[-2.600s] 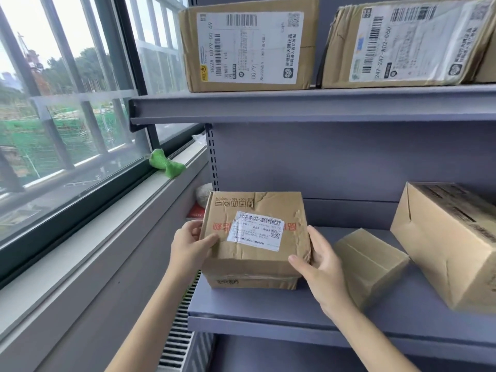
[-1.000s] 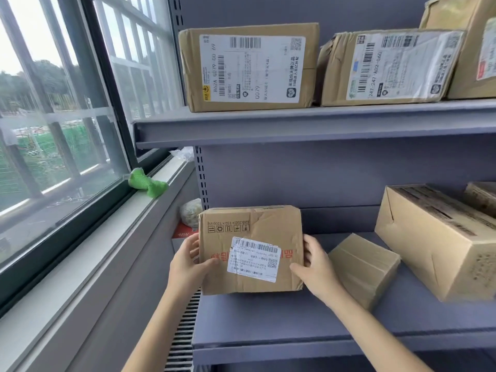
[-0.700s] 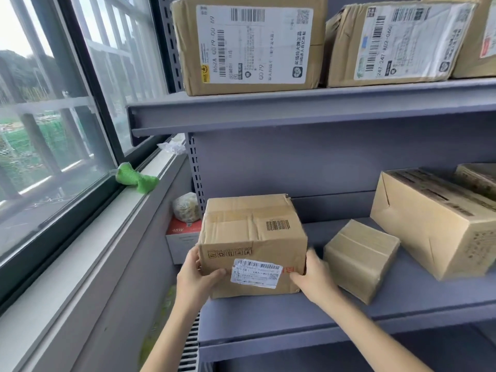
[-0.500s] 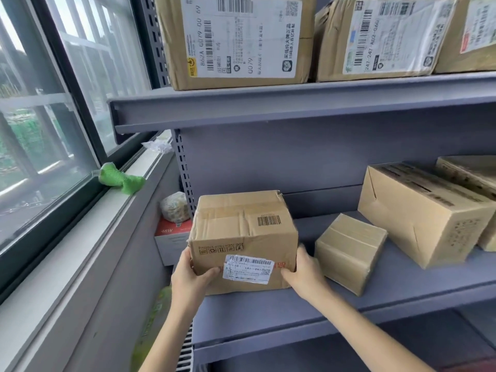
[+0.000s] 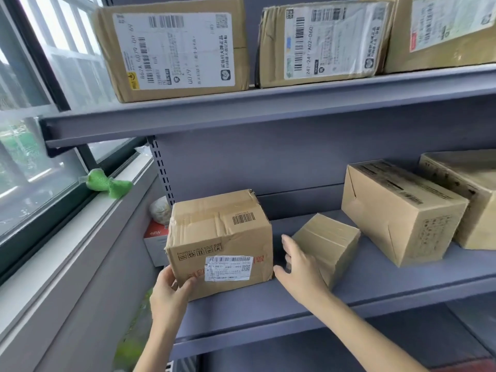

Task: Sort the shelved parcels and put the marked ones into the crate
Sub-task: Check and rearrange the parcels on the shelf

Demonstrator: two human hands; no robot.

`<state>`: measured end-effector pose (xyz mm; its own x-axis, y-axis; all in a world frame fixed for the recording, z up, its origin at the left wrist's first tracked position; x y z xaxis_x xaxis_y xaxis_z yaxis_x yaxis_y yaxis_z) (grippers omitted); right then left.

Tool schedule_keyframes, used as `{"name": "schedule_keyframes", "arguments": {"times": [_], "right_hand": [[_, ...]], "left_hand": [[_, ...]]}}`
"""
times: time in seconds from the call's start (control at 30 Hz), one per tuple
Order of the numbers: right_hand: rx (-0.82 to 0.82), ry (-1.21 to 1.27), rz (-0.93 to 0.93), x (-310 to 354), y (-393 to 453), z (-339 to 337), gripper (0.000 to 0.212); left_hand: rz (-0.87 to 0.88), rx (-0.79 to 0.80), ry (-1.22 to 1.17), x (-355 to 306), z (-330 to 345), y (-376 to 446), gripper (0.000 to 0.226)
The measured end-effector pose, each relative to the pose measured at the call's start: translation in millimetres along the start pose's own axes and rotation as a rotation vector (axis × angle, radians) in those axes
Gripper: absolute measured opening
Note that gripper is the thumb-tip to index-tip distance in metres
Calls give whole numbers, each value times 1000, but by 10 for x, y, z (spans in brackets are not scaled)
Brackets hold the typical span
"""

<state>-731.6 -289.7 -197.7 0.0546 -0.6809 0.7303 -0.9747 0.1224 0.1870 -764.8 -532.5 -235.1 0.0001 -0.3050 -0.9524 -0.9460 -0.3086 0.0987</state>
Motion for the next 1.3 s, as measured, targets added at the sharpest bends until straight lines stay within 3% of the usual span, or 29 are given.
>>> {"name": "schedule_keyframes", "arguments": {"times": [0.2, 0.43, 0.67, 0.87, 0.93, 1.0, 1.07, 1.1, 1.17, 1.3], "right_hand": [[-103, 133, -75, -247, -120, -517, 59], [-183, 80, -136, -790, -130, -1099, 53], [-53, 95, -52, -1278, 67, -1275, 55], [102, 290, 141, -1330, 275, -1258, 75], [163, 426, 262, -1333, 274, -1245, 76], [160, 555, 322, -1326, 258, -1249, 70], [117, 608, 255, -1281, 211, -1296, 58], [86, 632, 205, -1245, 186, -1340, 55], [42, 652, 104, -1156, 124, -1460, 52], [-5, 720, -87, -969, -2, -1713, 55]], "left_hand": [[-47, -243, 165, -65, 147, -315, 66], [127, -392, 181, -514, 751, -913, 56], [260, -186, 229, -922, 1608, -1383, 49], [71, 94, 333, -917, 2070, -1463, 52], [53, 208, 398, -874, 2132, -1474, 44], [42, 297, 495, -891, 2133, -1485, 55], [84, 315, 513, -922, 2096, -1467, 71], [94, 302, 435, -951, 2074, -1452, 66], [134, 239, 232, -1026, 2007, -1470, 35], [278, 171, -45, -1237, 1767, -1521, 29]]}}
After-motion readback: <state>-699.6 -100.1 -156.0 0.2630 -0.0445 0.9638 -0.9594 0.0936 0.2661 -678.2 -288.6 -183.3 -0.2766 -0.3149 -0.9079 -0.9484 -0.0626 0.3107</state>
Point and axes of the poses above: each hand's wrist, its own y-axis towards the middle knuckle, its own z-axis out of the palm, x = y × z, the point moved 1 cm from there along y, towards the middle knuckle, and after that the axes turned 2 degrees about -z, right-handed, at the moved point
